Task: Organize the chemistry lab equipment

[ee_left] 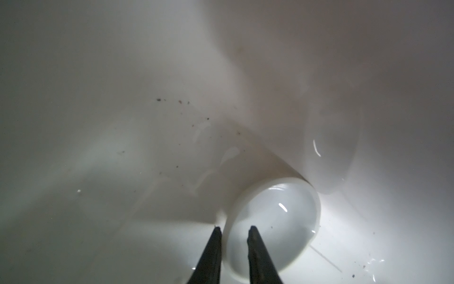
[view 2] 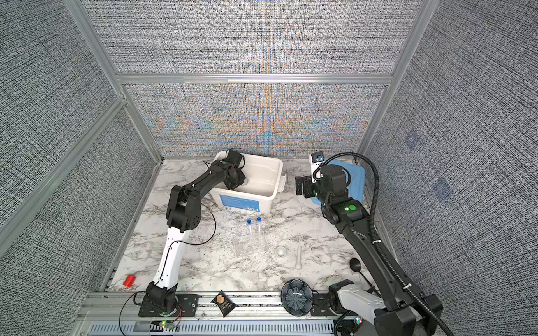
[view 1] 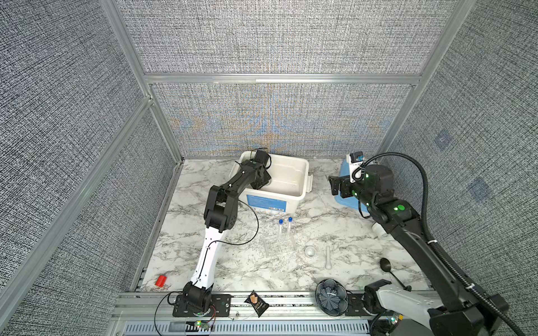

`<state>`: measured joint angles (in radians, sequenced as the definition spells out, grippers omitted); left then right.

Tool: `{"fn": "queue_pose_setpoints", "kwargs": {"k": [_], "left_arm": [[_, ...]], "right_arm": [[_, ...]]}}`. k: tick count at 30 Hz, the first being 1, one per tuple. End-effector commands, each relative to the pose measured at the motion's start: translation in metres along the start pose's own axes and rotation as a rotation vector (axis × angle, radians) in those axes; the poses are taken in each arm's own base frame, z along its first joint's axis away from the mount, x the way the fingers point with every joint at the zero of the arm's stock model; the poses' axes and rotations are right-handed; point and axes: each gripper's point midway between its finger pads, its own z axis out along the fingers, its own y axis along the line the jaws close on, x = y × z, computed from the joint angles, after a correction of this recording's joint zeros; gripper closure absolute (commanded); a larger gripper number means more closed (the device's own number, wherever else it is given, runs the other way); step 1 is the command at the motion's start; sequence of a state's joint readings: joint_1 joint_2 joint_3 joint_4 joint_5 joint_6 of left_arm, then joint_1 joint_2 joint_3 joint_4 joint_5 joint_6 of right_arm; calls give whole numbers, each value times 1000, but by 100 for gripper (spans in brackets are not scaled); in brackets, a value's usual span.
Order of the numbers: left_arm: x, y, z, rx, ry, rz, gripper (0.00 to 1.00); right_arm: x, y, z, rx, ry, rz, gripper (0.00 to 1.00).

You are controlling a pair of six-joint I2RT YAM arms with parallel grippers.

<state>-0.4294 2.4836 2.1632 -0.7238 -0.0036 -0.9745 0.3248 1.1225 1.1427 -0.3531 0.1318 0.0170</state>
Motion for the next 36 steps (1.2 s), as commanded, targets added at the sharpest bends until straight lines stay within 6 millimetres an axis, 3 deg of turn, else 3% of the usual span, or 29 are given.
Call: {"fn": "queue_pose_setpoints", "kwargs": {"k": [1,5,8,19,25,36], "left_arm": [[0,-3,-3,15,11,1,69],[-2,-3,-16,10,2,22,65],[-2,-3,-26,9,4,41,61],[-18,-15,-82,61,-66,129,44],[-31,-24,-124,102,-141,186,42],[-51,-12,-214,96,-331,271,43]], "right_arm": [[1,-14,0,76,26,31,1],[18,-39,-2,209,95,241,1],[32,-29,0,131,154,274,1],[113,-22,-12,166,466,413,1],[153,-5,-20,119,648,421,2],[207,52,-42,-124,893,346,19]]}}
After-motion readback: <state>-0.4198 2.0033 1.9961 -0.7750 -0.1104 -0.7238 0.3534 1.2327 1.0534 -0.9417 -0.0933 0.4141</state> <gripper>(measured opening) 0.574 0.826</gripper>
